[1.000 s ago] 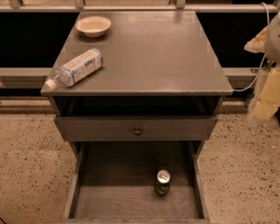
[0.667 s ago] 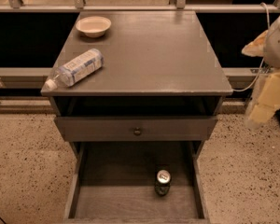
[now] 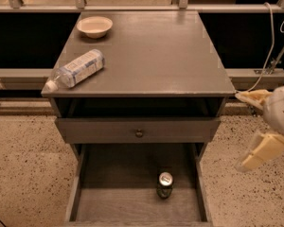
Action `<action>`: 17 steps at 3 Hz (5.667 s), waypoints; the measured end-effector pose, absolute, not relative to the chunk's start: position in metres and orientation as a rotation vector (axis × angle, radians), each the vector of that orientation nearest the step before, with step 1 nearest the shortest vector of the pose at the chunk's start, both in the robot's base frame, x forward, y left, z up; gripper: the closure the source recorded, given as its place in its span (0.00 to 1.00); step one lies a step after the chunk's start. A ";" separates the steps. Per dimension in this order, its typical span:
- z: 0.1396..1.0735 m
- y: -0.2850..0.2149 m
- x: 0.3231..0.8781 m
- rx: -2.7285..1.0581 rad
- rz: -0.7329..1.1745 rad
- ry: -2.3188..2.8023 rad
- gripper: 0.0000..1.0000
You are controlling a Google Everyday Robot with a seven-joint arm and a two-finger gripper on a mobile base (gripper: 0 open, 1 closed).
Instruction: Pick green can from middle drawer and place on counter
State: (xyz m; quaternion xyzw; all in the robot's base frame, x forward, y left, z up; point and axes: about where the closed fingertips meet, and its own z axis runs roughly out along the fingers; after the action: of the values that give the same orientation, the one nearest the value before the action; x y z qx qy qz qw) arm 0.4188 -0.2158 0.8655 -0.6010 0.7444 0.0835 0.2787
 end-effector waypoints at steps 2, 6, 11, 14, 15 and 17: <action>0.862 -0.211 0.422 -1.532 0.230 1.875 0.00; 0.664 -0.190 0.431 -1.465 0.291 1.803 0.00; 0.518 -0.114 0.472 -1.501 0.463 1.694 0.00; 0.435 -0.085 0.474 -1.471 0.705 1.701 0.26; 0.425 -0.083 0.474 -1.398 0.781 1.689 0.50; 0.497 -0.089 0.475 -1.184 0.924 1.472 0.95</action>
Offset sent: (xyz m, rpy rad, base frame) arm 0.0138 0.0035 -0.0914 0.1759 -0.2603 -0.0116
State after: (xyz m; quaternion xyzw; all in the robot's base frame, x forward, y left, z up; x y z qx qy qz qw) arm 0.4750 -0.0888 0.4969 -0.4890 0.6075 0.3814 0.4964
